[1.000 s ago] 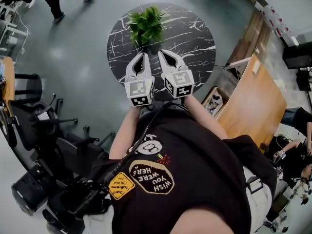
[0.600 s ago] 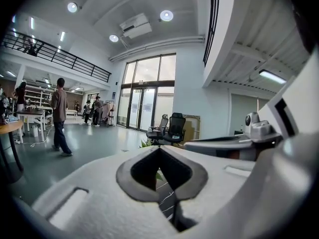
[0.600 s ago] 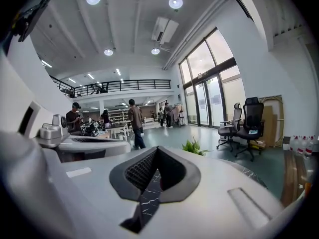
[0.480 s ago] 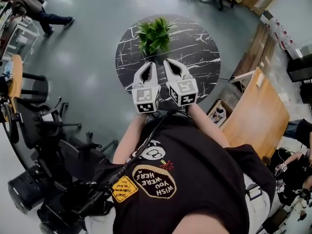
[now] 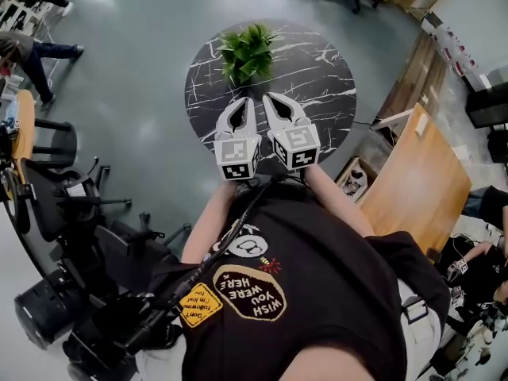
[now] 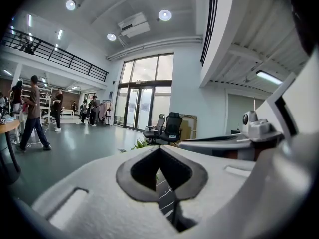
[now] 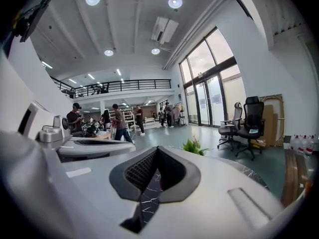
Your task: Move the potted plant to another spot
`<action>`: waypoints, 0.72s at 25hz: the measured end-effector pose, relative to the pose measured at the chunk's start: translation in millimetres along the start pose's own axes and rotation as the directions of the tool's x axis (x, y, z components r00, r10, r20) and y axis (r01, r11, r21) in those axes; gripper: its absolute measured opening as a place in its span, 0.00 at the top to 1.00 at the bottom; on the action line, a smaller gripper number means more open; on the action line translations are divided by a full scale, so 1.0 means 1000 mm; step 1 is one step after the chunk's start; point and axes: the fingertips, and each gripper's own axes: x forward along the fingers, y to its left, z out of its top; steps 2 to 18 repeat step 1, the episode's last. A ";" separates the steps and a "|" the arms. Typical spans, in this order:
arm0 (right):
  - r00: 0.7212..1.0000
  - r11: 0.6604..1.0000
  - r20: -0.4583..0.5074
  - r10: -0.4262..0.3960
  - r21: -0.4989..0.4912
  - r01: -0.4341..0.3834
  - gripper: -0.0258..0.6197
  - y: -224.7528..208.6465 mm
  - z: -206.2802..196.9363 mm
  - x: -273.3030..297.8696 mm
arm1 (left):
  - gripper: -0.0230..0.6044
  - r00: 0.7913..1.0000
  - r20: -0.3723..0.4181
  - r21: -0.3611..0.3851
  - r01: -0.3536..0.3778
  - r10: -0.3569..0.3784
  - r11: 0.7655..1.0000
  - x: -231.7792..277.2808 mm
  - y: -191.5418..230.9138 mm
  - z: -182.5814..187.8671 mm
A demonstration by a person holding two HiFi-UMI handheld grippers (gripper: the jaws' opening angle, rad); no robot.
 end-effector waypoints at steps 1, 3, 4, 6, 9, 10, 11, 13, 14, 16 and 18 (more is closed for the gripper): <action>1.000 1.000 0.000 0.001 -0.002 -0.001 0.96 0.000 0.000 0.000 | 0.96 1.000 0.001 0.001 0.001 -0.001 1.000 0.000 -0.001 0.001; 1.000 1.000 0.000 0.001 -0.002 -0.001 0.96 0.000 0.000 0.000 | 0.96 1.000 0.001 0.001 0.001 -0.001 1.000 0.000 -0.001 0.001; 1.000 1.000 0.000 0.001 -0.002 -0.001 0.96 0.000 0.000 0.000 | 0.96 1.000 0.001 0.001 0.001 -0.001 1.000 0.000 -0.001 0.001; 1.000 1.000 0.000 0.001 -0.002 -0.001 0.96 0.000 0.000 0.000 | 0.96 1.000 0.001 0.001 0.001 -0.001 1.000 0.000 -0.001 0.001; 1.000 1.000 0.000 0.001 -0.002 -0.001 0.96 0.000 0.000 0.000 | 0.96 1.000 0.001 0.001 0.001 -0.001 1.000 0.000 -0.001 0.001; 1.000 1.000 0.000 0.001 -0.002 -0.001 0.96 0.000 0.000 0.000 | 0.96 1.000 0.001 0.001 0.001 -0.001 1.000 0.000 -0.001 0.001; 1.000 1.000 0.000 0.001 -0.002 -0.001 0.96 0.000 0.000 0.000 | 0.96 1.000 0.001 0.001 0.001 -0.001 1.000 0.000 -0.001 0.001; 1.000 1.000 0.000 0.001 -0.002 -0.001 0.96 0.000 0.000 0.000 | 0.96 1.000 0.001 0.001 0.001 -0.001 1.000 0.000 -0.001 0.001; 1.000 1.000 0.000 0.001 -0.002 -0.001 0.96 0.000 0.000 0.000 | 0.96 1.000 0.001 0.001 0.001 -0.001 1.000 0.000 -0.001 0.001; 1.000 1.000 0.000 0.001 -0.002 -0.001 0.96 0.000 0.000 0.000 | 0.96 1.000 0.001 0.001 0.001 -0.001 1.000 0.000 -0.001 0.001; 1.000 1.000 0.000 0.001 -0.002 -0.001 0.96 0.000 0.000 0.000 | 0.96 1.000 0.001 0.001 0.001 -0.001 1.000 0.000 -0.001 0.001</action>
